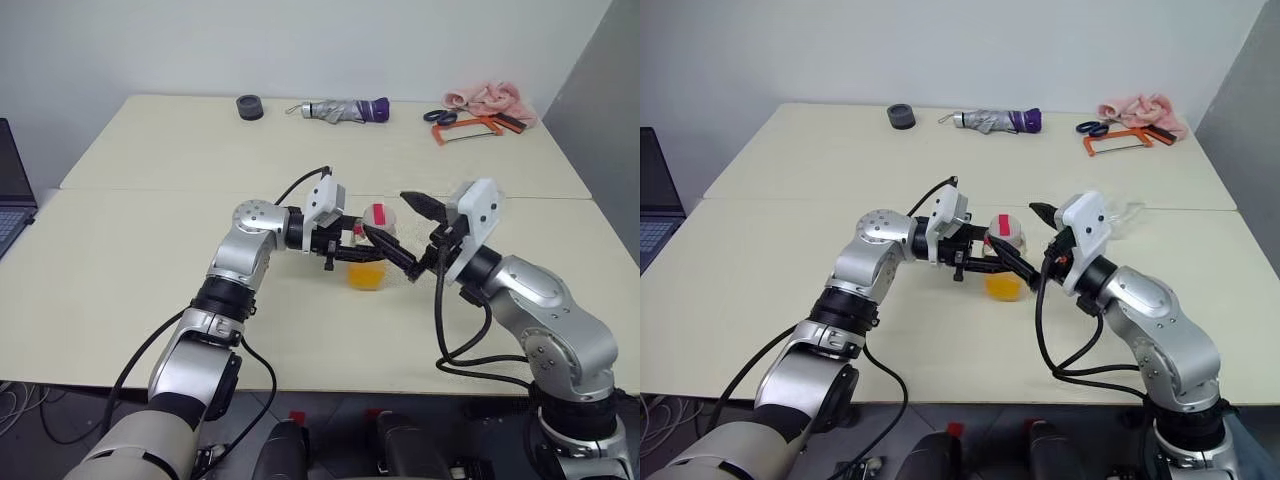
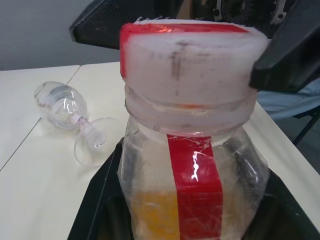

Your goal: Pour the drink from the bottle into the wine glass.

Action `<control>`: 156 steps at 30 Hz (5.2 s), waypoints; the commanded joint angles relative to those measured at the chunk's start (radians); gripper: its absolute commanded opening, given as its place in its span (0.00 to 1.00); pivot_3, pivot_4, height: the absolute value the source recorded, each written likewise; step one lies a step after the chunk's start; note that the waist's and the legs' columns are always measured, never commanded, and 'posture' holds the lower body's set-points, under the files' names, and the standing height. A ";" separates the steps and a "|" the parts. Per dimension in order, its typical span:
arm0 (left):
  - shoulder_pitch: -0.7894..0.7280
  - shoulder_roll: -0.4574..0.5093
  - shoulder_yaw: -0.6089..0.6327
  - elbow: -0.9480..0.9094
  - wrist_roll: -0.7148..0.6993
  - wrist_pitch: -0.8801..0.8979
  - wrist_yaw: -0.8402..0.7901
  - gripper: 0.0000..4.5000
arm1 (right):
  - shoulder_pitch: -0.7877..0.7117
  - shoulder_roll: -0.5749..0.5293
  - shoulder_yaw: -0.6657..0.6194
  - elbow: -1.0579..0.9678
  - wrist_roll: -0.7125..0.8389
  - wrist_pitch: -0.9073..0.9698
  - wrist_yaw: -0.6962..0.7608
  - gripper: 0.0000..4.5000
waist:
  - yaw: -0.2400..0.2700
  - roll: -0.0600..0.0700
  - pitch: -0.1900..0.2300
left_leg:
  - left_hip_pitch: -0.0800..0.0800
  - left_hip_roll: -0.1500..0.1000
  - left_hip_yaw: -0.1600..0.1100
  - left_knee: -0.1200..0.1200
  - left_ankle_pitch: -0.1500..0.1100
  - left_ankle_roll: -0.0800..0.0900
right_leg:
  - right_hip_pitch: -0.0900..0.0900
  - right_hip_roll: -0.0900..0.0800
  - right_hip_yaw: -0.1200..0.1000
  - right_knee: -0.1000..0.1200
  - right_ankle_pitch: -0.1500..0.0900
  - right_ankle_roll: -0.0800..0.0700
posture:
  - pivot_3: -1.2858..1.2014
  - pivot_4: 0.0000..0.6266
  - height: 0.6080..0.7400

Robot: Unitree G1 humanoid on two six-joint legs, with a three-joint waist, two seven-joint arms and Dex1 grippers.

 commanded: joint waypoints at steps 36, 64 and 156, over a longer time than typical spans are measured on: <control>-0.020 0.012 0.008 -0.028 -0.013 -0.021 -0.002 0.40 | -0.040 -0.102 0.029 -0.099 0.058 -0.001 -0.022 1.00 | 0.000 0.000 0.000 | 0.000 0.000 0.000 0.000 0.000 0.000 | 0.000 0.000 0.000 0.000 0.000 0.000 | 0.52 0.24 1.00; -0.007 0.015 0.008 -0.050 -0.018 -0.008 0.000 0.40 | -0.076 -0.020 0.064 -0.033 -0.043 -0.030 -0.022 1.00 | 0.002 0.000 0.000 | 0.000 0.000 0.000 0.000 0.000 0.000 | 0.000 0.000 0.000 0.000 0.000 0.000 | 0.52 0.24 1.00; 0.053 0.093 0.126 -0.105 -0.049 0.067 0.177 0.40 | 0.597 -0.234 -0.210 0.134 -0.188 -0.281 0.124 1.00 | 0.000 0.000 0.000 | 0.002 0.001 0.003 0.001 0.000 0.000 | 0.001 0.001 0.003 0.000 -0.001 0.003 | 0.52 0.24 1.00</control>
